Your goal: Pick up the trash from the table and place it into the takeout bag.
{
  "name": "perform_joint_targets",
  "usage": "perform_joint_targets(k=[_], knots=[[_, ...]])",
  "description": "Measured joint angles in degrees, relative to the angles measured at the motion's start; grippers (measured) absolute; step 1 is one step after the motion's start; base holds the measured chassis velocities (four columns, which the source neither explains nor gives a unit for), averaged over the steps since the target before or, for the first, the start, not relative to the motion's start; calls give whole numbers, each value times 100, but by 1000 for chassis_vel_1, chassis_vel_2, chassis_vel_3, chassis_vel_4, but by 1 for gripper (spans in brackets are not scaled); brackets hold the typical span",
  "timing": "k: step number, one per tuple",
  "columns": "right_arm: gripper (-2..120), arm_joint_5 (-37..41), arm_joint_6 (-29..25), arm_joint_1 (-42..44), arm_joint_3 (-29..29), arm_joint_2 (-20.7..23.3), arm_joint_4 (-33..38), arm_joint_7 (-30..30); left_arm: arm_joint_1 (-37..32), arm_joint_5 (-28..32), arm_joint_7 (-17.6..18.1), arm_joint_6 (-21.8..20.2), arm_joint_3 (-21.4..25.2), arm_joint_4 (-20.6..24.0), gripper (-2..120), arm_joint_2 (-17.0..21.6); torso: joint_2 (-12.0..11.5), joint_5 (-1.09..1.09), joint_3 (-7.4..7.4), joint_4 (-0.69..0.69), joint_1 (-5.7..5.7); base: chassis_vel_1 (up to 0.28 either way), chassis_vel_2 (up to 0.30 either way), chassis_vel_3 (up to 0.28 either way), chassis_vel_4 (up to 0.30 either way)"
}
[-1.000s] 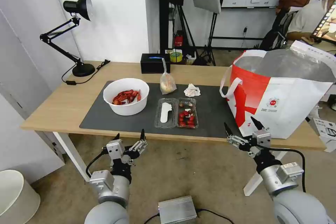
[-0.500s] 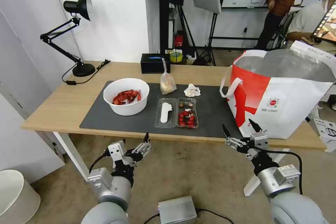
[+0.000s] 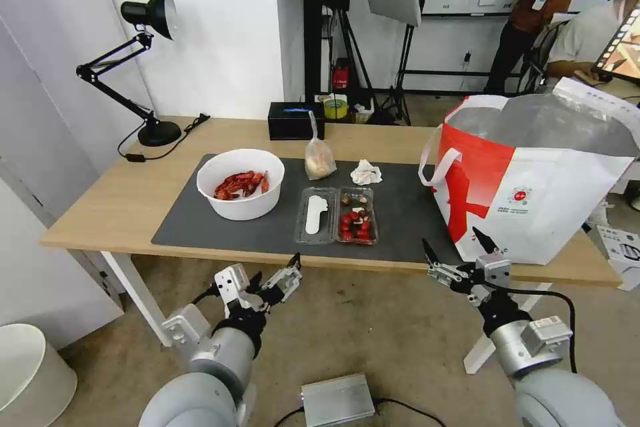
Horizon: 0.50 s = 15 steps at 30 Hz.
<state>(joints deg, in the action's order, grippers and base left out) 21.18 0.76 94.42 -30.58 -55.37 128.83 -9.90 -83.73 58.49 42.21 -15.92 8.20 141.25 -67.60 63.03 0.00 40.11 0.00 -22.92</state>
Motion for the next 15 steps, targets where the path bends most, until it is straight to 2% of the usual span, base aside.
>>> perform_joint_targets(k=[15], knots=[[100, 2, -9, 51, -4, 2, 3, 4, 230, 313, 88, 23, -137, -125, 100, -28, 0, 0, 0, 0, 0, 0, 0, 0, 0]])
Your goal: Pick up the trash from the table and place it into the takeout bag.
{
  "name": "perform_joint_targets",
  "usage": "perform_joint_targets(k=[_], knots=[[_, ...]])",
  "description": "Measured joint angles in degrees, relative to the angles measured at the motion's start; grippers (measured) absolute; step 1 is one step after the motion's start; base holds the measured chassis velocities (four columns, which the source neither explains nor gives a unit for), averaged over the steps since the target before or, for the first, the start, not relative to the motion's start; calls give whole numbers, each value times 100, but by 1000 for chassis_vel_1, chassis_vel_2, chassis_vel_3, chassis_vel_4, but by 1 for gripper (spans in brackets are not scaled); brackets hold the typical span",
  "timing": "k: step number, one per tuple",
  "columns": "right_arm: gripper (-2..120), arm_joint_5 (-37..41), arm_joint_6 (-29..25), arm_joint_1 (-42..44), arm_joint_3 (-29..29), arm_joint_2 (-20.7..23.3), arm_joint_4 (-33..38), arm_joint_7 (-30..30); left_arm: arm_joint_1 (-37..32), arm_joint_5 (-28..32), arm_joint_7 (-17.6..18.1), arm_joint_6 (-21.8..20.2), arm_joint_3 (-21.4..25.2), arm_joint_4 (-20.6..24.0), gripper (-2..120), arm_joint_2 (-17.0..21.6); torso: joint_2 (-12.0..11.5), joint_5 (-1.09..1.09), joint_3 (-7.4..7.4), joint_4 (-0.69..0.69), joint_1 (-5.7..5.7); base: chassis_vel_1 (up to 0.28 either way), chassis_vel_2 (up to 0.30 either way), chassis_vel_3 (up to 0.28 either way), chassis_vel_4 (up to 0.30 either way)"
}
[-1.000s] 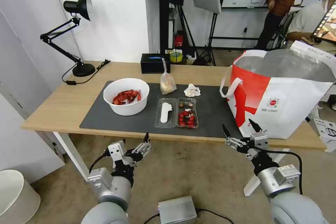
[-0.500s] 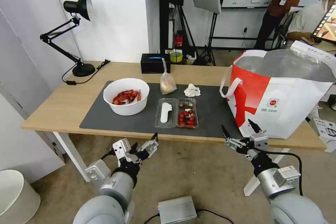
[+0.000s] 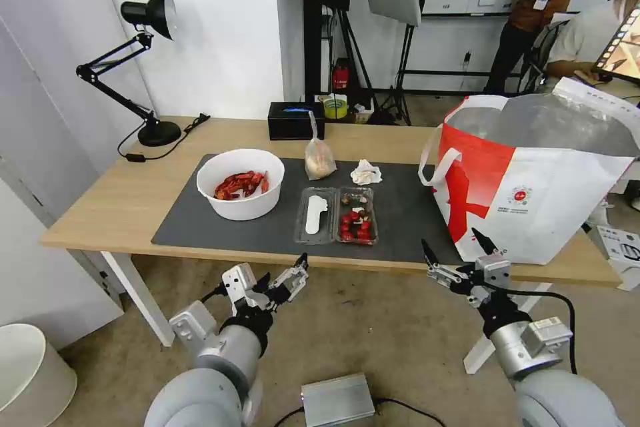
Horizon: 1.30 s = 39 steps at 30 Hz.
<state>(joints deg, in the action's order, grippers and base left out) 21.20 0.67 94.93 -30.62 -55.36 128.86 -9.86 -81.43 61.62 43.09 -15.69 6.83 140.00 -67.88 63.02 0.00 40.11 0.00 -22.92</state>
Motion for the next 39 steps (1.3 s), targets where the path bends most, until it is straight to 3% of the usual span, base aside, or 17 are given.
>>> perform_joint_targets(k=[39], knots=[[100, -36, -76, 19, 56, -222, -161, 26, 1269, 1012, 489, 23, -367, -750, 100, -236, 0, 0, 0, 0, 0, 0, 0, 0, 0]])
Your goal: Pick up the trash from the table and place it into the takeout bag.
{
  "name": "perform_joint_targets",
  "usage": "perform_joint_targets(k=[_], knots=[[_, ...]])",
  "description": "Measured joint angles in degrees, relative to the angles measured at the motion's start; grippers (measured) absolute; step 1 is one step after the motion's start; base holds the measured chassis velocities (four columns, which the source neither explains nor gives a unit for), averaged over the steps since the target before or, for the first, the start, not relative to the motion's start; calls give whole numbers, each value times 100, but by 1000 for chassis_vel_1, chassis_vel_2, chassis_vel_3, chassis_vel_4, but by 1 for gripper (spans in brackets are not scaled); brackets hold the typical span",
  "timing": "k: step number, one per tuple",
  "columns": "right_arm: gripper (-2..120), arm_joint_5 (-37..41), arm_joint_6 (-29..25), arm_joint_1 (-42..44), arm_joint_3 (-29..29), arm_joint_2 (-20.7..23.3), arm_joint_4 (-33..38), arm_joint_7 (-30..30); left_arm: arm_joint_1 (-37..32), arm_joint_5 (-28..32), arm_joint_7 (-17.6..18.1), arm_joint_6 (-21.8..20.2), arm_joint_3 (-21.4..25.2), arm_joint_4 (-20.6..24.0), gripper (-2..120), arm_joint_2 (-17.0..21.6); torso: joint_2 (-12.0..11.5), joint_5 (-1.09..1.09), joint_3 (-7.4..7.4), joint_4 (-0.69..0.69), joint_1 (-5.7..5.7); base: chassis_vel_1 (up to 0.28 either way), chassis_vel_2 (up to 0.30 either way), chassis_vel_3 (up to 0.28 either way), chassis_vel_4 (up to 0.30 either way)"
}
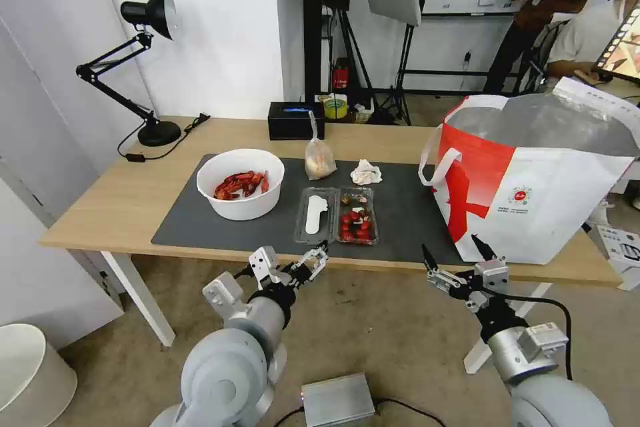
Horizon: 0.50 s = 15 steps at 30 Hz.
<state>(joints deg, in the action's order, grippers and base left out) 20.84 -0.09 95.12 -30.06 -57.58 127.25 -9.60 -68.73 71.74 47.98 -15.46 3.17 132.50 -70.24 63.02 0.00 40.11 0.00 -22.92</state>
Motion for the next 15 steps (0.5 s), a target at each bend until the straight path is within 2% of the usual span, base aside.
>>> perform_joint_targets(k=[15], knots=[[100, -49, 0, -7, 12, -110, -84, -44, 539, 310, 320, 0, -233, -459, 100, -112, 0, 0, 0, 0, 0, 0, 0, 0, 0]])
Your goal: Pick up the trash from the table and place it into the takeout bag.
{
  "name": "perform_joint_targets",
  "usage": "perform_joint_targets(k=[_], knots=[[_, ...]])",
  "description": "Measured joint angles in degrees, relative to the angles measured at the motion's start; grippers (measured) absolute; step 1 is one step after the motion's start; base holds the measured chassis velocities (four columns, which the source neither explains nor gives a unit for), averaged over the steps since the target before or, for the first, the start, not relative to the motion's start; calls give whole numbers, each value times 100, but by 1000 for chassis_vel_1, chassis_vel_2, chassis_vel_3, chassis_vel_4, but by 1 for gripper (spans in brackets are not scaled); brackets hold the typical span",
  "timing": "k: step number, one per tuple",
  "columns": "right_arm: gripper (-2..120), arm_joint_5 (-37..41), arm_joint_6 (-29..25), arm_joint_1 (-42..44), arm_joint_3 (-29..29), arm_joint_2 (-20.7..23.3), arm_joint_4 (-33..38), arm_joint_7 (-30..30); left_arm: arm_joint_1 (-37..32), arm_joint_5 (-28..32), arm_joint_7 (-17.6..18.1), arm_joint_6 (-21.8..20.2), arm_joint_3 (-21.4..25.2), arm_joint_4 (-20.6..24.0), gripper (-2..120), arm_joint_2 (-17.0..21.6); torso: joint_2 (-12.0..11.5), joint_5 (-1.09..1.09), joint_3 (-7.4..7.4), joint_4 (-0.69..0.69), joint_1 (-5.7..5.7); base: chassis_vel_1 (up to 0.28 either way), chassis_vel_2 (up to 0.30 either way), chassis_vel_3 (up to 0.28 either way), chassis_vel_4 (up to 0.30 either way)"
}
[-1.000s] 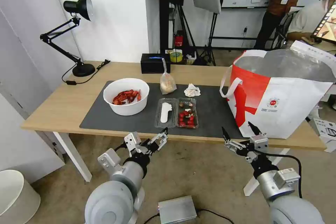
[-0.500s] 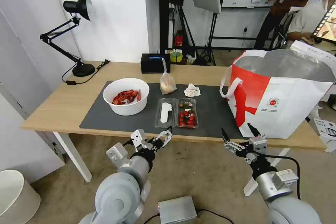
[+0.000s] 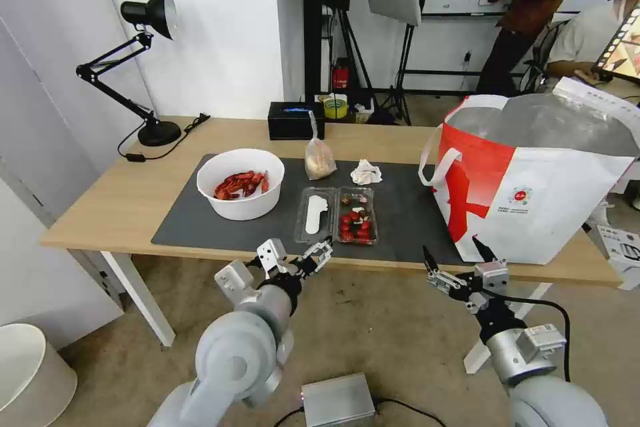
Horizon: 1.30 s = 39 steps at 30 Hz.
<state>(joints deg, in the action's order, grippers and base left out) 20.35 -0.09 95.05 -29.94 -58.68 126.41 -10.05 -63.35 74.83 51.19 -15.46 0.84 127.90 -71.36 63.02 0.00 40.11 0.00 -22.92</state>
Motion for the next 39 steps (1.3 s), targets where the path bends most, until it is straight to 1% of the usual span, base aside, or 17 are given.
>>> perform_joint_targets(k=[4, 13, 22, 35, 38, 39], knots=[[100, -25, 0, -10, 34, -36, -38, -12, 175, 126, 112, 4, -39, -143, 100, -45, 0, 1, -1, 0, -1, 0, 0, 0, 0], [100, -26, 0, -4, 37, 21, -51, -29, 348, 261, 258, 9, -65, -308, 100, -93, 0, 0, 0, 0, 0, 0, 0, 0, 0], [100, -29, 0, -32, 91, -3, -110, -37, 854, 586, 562, 20, -266, -624, 100, -245, 0, 0, 0, 0, 0, 0, 0, 0, 0], [100, -28, 0, -43, 101, 12, -114, -41, 945, 661, 665, 20, -256, -751, 100, -310, 1, 0, 0, -1, 0, 0, 0, 0, 0], [100, -42, -15, -44, 122, -31, -145, -41, 1087, 725, 821, 20, -289, -876, 100, -410, 1, 0, 0, 0, 0, 0, 0, 0, 0], [100, -42, -15, -44, 122, -31, -145, -41, 1087, 725, 821, 20, -289, -876, 100, -410, 1, 0, 0, 0, 0, 0, 0, 0, 0]])
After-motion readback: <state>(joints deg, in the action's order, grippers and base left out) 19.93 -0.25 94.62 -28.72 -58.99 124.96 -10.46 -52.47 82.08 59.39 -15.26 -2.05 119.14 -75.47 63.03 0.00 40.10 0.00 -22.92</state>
